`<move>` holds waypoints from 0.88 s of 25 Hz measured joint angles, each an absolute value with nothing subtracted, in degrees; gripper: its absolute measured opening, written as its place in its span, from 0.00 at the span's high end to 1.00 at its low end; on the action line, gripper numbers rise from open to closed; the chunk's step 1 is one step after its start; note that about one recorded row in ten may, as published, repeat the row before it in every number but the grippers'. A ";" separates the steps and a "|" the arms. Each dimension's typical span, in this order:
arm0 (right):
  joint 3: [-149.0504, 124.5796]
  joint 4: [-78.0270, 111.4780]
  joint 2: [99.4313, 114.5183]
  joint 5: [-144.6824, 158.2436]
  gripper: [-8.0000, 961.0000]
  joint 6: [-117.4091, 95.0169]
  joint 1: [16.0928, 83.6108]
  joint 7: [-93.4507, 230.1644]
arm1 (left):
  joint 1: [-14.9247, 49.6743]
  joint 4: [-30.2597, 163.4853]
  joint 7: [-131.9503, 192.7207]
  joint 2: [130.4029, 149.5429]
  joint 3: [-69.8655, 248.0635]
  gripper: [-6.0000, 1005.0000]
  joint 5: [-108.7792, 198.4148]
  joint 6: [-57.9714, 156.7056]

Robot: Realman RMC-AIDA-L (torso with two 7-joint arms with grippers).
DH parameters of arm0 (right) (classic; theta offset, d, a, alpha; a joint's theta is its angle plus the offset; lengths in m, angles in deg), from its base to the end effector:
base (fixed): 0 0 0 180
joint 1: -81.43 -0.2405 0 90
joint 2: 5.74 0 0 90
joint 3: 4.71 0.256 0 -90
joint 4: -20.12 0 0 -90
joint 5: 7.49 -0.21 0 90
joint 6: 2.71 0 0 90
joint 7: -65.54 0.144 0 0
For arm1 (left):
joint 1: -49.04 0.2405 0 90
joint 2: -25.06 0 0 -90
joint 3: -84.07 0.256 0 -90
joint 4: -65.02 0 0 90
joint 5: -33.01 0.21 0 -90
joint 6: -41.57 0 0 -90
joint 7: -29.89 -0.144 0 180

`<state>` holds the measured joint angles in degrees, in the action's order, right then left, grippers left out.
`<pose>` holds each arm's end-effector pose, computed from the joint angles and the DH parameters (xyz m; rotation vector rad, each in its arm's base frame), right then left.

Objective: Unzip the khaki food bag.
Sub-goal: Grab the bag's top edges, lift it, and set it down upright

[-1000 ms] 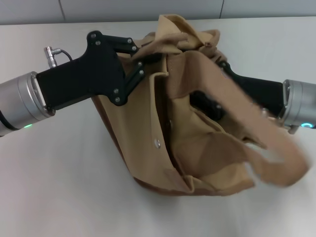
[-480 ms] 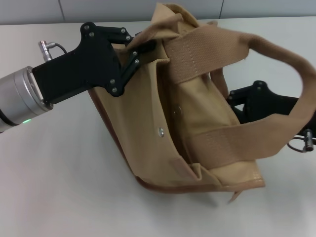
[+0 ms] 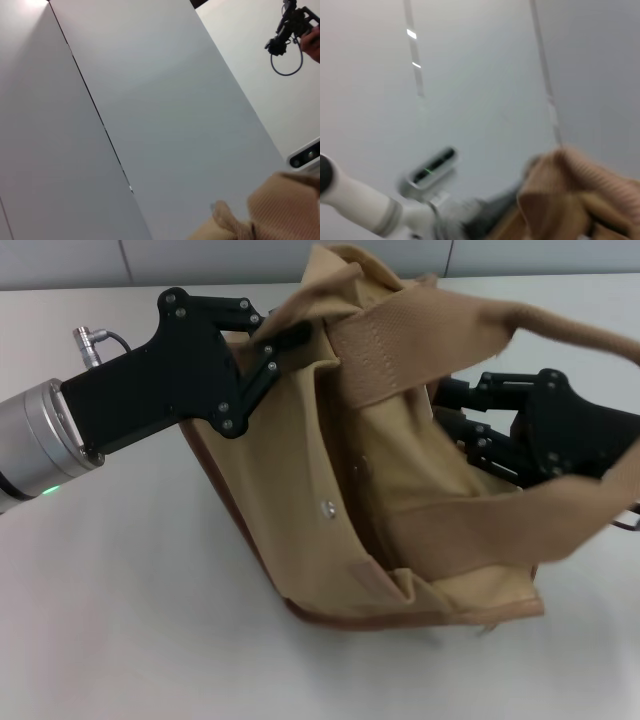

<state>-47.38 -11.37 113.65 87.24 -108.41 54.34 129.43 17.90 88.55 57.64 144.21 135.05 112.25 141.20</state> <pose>0.2302 0.2924 0.0098 -2.6428 0.2537 1.2799 -0.2066 0.3168 -0.0025 -2.3017 0.4067 -1.1695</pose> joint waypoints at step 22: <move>-40.74 -11.85 113.40 86.07 0.54 -114.59 57.15 124.00 | 18.03 86.55 55.64 144.08 135.66 0.94 110.29 141.11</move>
<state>-40.74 -11.85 113.40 86.07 -114.59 57.15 124.00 18.03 86.55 55.64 144.08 135.66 110.29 141.11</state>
